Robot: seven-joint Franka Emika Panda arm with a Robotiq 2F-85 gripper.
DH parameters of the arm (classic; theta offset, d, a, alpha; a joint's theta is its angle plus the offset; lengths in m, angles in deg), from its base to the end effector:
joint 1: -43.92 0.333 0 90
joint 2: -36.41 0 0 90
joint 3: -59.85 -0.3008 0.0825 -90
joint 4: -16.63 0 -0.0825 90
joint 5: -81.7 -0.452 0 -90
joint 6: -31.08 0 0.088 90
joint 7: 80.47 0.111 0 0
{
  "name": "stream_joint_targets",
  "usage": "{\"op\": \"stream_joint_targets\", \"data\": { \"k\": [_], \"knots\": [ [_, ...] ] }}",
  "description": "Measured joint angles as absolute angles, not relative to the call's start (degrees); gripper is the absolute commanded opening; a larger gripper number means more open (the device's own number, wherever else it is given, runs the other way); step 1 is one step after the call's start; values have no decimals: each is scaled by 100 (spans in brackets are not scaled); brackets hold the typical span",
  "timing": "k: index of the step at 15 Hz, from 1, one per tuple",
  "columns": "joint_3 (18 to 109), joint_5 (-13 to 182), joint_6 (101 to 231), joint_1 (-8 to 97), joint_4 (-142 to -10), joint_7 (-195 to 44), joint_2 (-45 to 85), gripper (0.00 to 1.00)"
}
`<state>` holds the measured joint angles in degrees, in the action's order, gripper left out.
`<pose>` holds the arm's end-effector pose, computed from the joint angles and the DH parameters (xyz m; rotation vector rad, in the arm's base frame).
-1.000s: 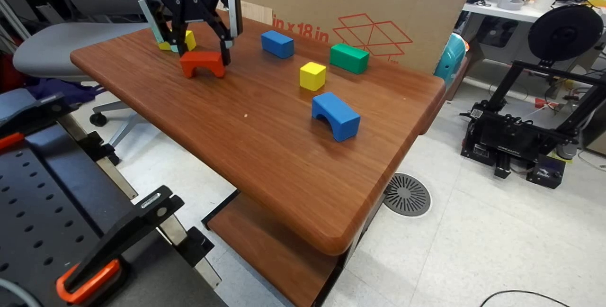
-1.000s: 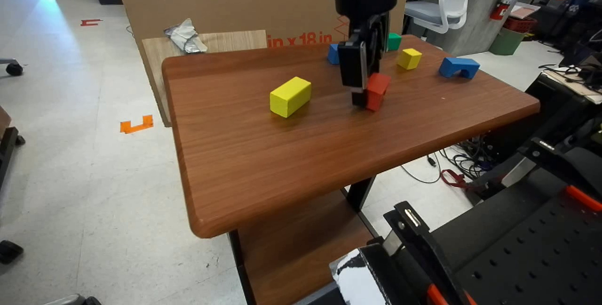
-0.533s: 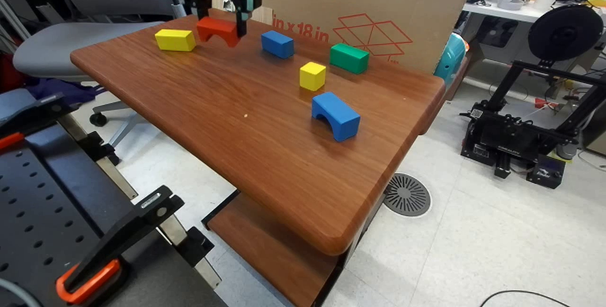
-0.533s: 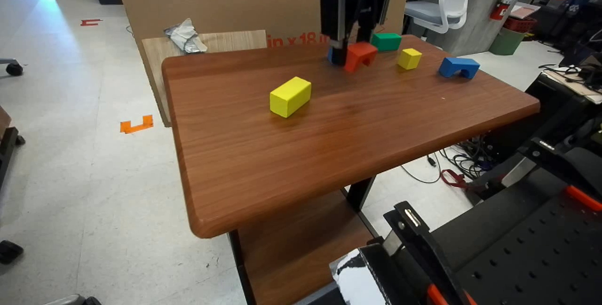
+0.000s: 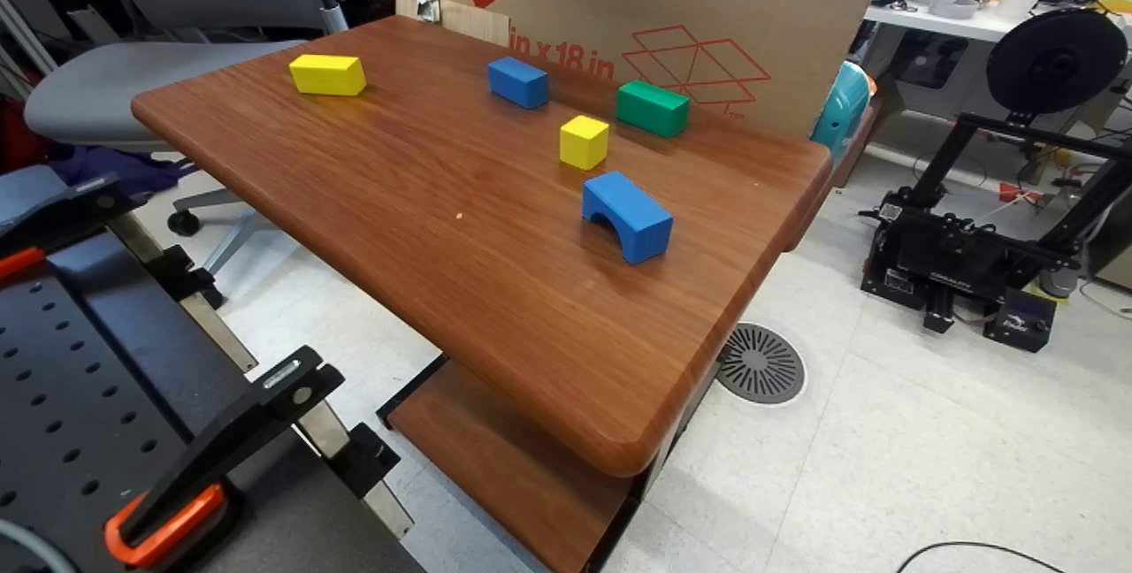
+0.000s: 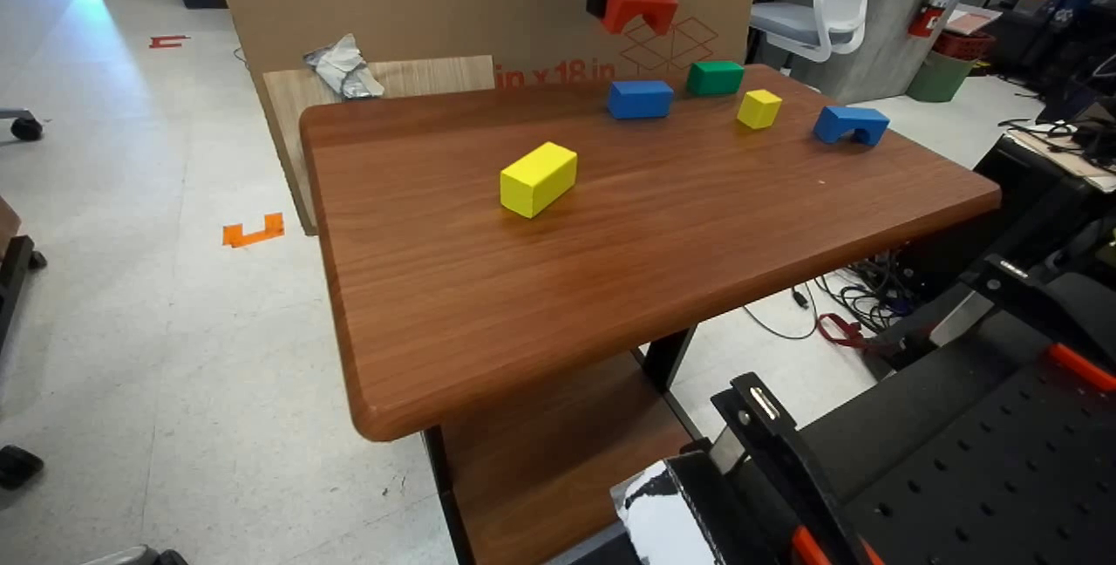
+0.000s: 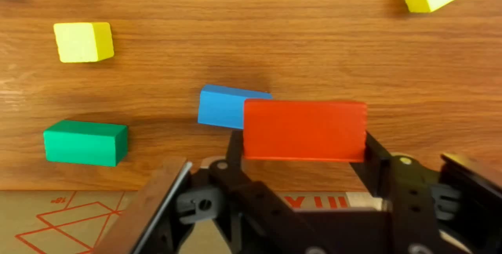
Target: Place the orange block on top of the blue block at the back of the table
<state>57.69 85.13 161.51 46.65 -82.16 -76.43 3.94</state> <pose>0.7094 0.0577 0.1944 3.1146 0.0751 -0.0185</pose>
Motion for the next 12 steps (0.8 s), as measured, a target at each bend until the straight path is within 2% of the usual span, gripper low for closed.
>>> {"op": "stream_joint_targets", "data": {
  "k": [12],
  "knots": [
    [6131, 8513, 14964, 4767, -6560, -6362, -945, 42]
  ]
}}
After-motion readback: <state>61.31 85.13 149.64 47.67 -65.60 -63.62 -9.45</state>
